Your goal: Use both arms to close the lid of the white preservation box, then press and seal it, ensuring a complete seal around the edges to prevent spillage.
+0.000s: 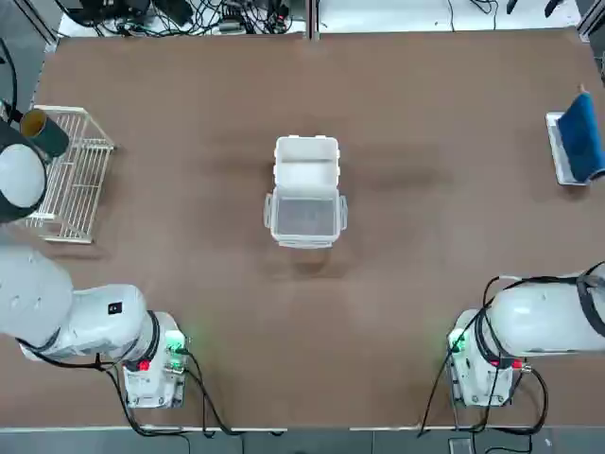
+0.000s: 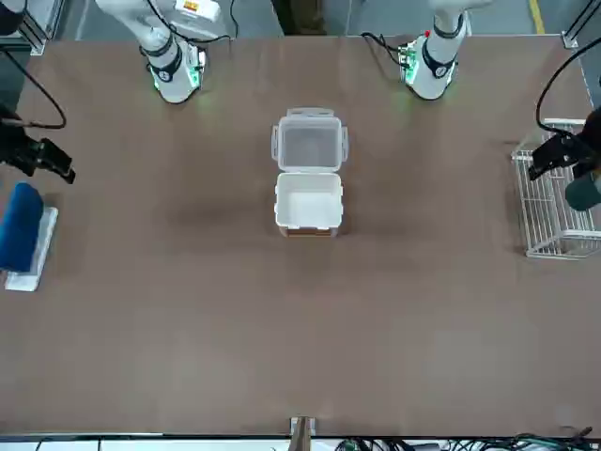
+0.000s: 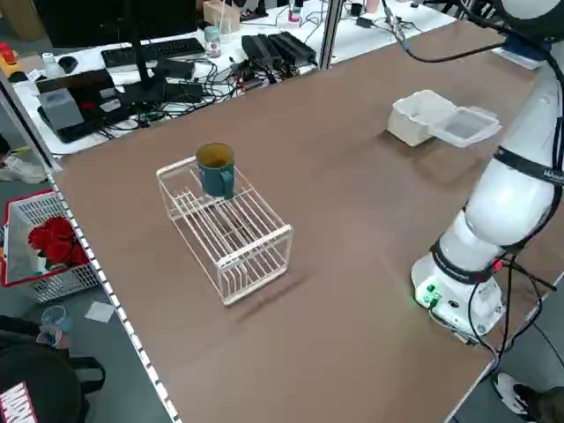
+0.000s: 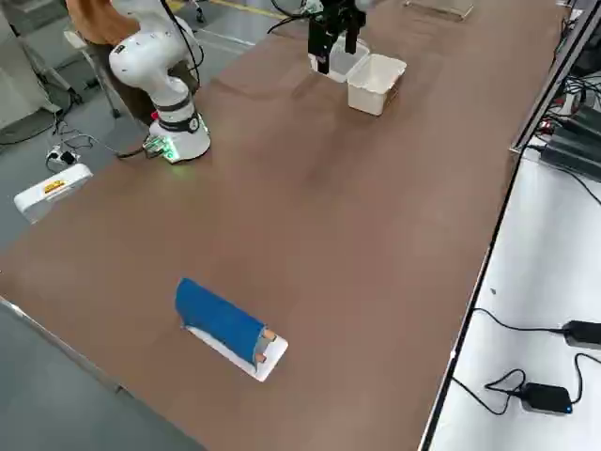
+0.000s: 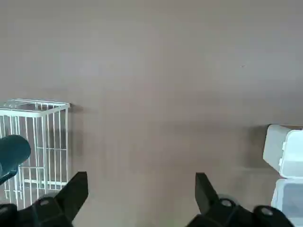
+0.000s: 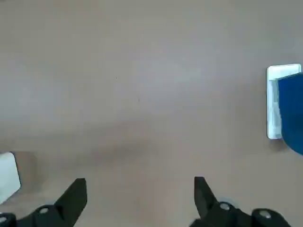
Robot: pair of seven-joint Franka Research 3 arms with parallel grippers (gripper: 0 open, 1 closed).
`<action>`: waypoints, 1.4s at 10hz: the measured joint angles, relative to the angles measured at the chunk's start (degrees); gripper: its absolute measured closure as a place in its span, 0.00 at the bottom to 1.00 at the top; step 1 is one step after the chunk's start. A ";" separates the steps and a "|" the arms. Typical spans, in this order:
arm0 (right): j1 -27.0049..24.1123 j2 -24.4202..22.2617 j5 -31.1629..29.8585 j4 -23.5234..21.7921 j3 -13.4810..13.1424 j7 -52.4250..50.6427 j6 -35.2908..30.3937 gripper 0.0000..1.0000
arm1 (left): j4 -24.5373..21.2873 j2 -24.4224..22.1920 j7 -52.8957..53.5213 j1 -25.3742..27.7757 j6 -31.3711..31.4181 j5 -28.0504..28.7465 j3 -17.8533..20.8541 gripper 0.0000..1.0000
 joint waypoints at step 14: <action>2.03 0.89 3.85 -3.87 29.54 62.08 0.53 0.01 | -3.39 5.65 -15.44 -0.81 -0.26 -7.70 -0.85 0.02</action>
